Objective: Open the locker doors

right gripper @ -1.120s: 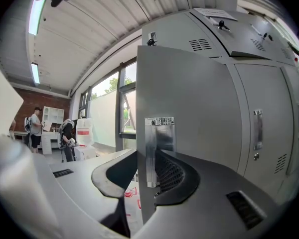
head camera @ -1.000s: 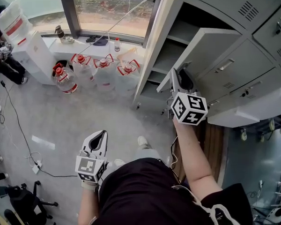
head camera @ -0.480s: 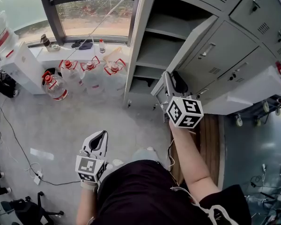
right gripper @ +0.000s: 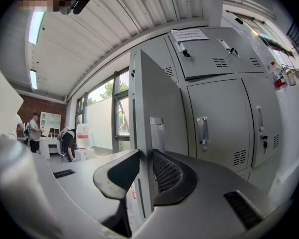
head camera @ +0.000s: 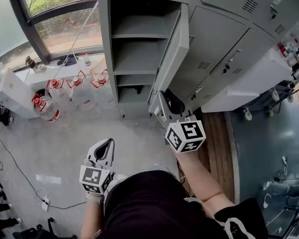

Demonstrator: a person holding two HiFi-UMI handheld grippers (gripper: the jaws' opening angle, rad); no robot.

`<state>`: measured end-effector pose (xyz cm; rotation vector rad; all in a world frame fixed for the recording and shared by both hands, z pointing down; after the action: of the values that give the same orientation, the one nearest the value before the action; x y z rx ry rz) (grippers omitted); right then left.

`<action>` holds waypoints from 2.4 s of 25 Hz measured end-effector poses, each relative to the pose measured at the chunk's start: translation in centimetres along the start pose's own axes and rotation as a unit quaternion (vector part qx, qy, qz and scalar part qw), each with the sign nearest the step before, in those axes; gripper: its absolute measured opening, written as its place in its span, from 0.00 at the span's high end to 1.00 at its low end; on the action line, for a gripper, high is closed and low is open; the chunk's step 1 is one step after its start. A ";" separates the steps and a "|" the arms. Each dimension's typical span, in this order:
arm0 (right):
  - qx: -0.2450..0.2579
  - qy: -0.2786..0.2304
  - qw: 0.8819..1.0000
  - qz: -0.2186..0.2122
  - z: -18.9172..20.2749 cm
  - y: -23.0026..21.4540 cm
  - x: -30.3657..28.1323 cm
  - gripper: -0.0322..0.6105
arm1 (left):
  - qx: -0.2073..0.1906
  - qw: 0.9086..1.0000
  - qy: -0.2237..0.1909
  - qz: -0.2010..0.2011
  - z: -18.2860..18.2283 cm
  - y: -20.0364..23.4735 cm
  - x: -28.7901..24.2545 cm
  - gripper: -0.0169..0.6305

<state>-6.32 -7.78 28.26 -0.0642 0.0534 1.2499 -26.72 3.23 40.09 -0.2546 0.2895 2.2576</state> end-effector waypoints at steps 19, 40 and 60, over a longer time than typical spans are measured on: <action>-0.021 -0.014 1.000 0.005 0.3 -10.5 5.9 0.81 | -0.019 0.999 0.006 0.045 -1.5 -10.1 -7.7 0.95; -0.051 -0.026 0.998 -0.009 0.1 -16.7 6.9 0.83 | -0.016 0.999 0.011 0.031 -2.7 -15.4 -12.5 0.95; -0.095 -0.029 0.995 0.032 1.9 -16.2 9.7 0.83 | -0.031 0.992 0.034 0.114 -1.8 -16.2 -12.8 0.95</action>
<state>12.11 -3.53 29.78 -0.1923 -0.1155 1.3176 -5.99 3.77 39.95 -0.3469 0.2965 2.4897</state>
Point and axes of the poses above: the fingertips, and each gripper's own axes: x backward along the fingers, y to its left, z out of its underside, the point moved 1 cm from there along x, backward along the fingers, and after that the axes turned 2 degrees about x, right-handed, at the moved point
